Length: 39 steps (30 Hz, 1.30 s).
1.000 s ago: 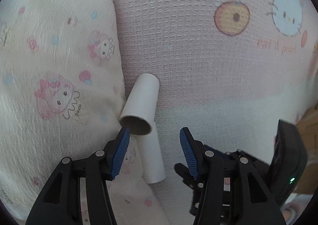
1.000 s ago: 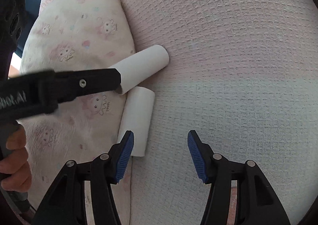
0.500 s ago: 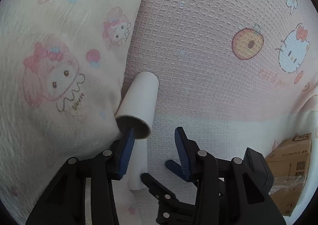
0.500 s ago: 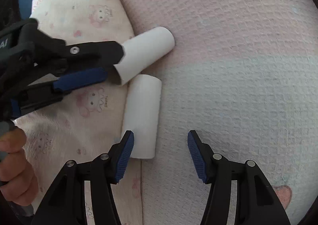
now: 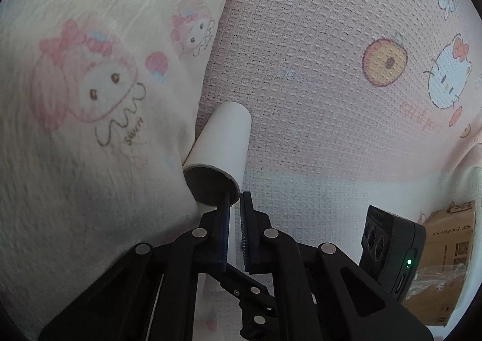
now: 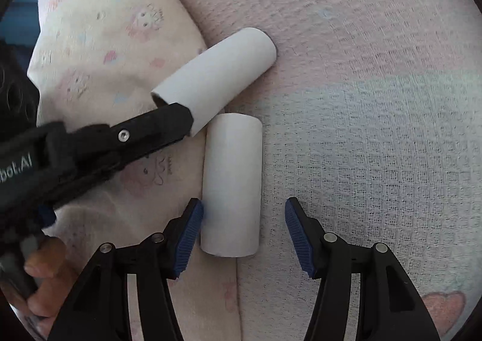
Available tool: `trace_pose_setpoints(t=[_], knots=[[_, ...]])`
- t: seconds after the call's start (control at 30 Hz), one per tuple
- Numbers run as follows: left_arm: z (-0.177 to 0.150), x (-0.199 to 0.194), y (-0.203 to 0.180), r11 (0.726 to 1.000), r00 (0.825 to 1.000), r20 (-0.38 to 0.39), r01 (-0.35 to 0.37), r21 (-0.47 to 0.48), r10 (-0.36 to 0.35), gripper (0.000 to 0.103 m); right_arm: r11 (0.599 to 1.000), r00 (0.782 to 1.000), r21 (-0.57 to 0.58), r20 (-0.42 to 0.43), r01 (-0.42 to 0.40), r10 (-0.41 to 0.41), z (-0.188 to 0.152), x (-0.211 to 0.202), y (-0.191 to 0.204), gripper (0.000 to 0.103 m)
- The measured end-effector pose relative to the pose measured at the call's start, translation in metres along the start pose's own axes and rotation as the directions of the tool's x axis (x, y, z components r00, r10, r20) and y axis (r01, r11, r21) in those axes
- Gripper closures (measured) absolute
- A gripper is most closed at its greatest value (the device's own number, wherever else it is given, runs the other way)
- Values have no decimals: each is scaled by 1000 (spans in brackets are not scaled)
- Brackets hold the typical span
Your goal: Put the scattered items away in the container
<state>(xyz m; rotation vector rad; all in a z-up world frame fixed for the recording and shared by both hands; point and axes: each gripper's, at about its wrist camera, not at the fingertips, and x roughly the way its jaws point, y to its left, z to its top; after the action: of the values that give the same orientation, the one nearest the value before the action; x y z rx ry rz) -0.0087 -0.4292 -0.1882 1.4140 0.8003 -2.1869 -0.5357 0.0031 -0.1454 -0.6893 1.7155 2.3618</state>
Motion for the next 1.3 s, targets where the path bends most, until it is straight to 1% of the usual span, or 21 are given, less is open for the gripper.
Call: trace_pose_setpoints(t=[0.1, 0.2, 0.3, 0.37, 0.43, 0.5, 0.53, 0.57, 0.6, 0.63, 0.67, 0.73, 0.87, 0.93, 1.0, 1.07, 1.13, 1.2, 1.23, 1.27, 1.3], knots=[[-5, 2, -1, 1000, 1000, 10, -2, 25, 2, 97, 1000, 1000, -28, 3, -11, 11, -1, 1, 0, 51], [-9, 3, -1, 999, 1000, 11, 12, 30, -12, 98, 998, 999, -33, 9, -52, 52, -3, 1, 0, 68], [-14, 2, 4, 999, 999, 2, 45, 21, -45, 100, 996, 998, -81, 48, -24, 28, -9, -5, 5, 73], [-18, 6, -5, 997, 997, -6, 71, 12, -71, 100, 995, 997, -103, 81, 1, 8, -13, -11, 6, 79], [-20, 11, -13, 995, 995, -17, 97, 7, -96, 100, 994, 993, -98, 112, 42, -31, -17, -20, 2, 79], [-21, 17, -18, 995, 994, -31, 102, 13, -101, 100, 986, 980, -93, 154, 138, -123, -21, -30, -3, 80], [-24, 18, -24, 993, 993, -41, 114, 25, -113, 100, 973, 967, -97, 168, 209, -191, -23, -33, -6, 82], [-27, 21, -30, 991, 991, -51, 125, 39, -123, 101, 951, 945, -101, 180, 294, -273, -27, -36, -12, 83], [-30, 21, -35, 990, 990, -60, 131, 55, -128, 103, 952, 946, -89, 173, 291, -273, -30, -37, -19, 83], [-34, 19, -41, 988, 990, -61, 133, 75, -128, 103, 967, 957, -61, 172, 249, -235, -33, -41, -26, 84], [-38, 16, -48, 986, 990, -59, 136, 101, -130, 103, 982, 967, -2, 175, 190, -186, -36, -47, -36, 84], [-45, 13, -59, 980, 989, -63, 145, 137, -137, 103, 987, 975, 88, 171, 131, -145, -41, -55, -51, 83], [-58, 2, -70, 967, 984, -96, 166, 191, -149, 103, 978, 966, 131, 180, 161, -183, -46, -74, -61, 83], [-60, 2, -89, 966, 988, -92, 140, 219, -122, 103, 969, 963, 170, 172, 178, -207, -63, -73, -71, 83], [-55, -5, -93, 966, 994, -70, 101, 237, -87, 102, 956, 962, 232, 164, 177, -218, -67, -79, -81, 83], [-52, -13, -92, 968, 999, -33, 45, 246, -38, 94, 941, 962, 292, 157, 171, -224, -78, -83, -95, 83], [-47, -14, -91, 971, 1000, -10, 14, 237, -12, 67, 933, 959, 318, 162, 171, -231, -59, -85, -107, 81], [-43, -9, -87, 976, 1000, -9, -14, 216, 16, 60, 930, 957, 322, 162, 178, -239, -58, -102, -101, 71], [-41, -5, -84, 979, 999, -12, -32, 200, 35, 60, 931, 958, 320, 163, 173, -234, -59, -114, -94, 59], [-39, -1, -79, 983, 999, -19, -45, 179, 49, 60, 933, 959, 320, 169, 165, -227, -43, -113, -78, 50], [-38, 1, -73, 985, 998, -26, -47, 164, 52, 60, 937, 960, 313, 177, 155, -217, -38, -107, -67, 50]])
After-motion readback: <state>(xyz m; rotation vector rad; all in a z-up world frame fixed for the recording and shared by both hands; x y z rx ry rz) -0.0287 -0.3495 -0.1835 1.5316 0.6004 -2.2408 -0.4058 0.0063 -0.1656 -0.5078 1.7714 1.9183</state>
